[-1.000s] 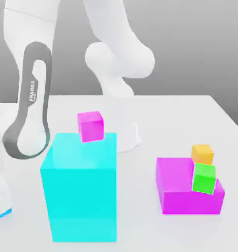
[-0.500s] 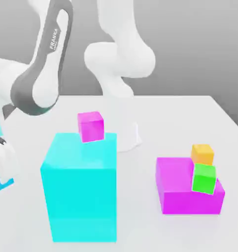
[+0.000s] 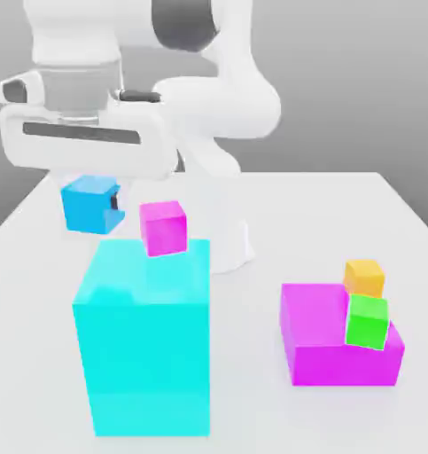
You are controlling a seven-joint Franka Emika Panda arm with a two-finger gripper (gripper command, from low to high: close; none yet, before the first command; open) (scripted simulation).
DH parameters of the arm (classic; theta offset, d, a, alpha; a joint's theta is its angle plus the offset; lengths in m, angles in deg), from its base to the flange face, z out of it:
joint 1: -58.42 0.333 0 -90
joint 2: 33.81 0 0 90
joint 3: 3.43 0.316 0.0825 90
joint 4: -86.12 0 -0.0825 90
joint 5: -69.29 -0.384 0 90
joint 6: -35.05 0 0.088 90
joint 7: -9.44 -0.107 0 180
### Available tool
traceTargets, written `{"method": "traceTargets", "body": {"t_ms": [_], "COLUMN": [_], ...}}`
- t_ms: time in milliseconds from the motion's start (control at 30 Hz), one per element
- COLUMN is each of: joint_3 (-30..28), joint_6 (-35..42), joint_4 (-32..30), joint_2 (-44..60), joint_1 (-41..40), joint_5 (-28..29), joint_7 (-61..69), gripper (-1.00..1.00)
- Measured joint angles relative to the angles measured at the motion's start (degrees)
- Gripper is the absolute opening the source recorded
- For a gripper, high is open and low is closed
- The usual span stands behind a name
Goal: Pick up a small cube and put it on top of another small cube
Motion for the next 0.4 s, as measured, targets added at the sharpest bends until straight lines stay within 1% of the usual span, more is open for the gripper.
{"method": "traceTargets", "body": {"t_ms": [133, 200, 267, 300, 400], "joint_3": [1.60, 1.85, 1.98, 2.02, 2.02], "joint_6": [6.59, 4.52, 0.25, -1.50, -1.50], "joint_4": [-1.50, -4.08, -7.43, -8.74, -8.74], "joint_2": [-8.01, -8.51, -7.58, -7.14, -7.14], "joint_1": [2.61, 2.98, 2.89, 2.84, 2.84], "joint_5": [-0.94, -1.10, -1.22, -1.25, -1.25], "joint_7": [3.13, 3.75, 4.00, 4.08, 4.08], "gripper": [-1.00, -1.00, -1.00, 1.00, 1.00]}}
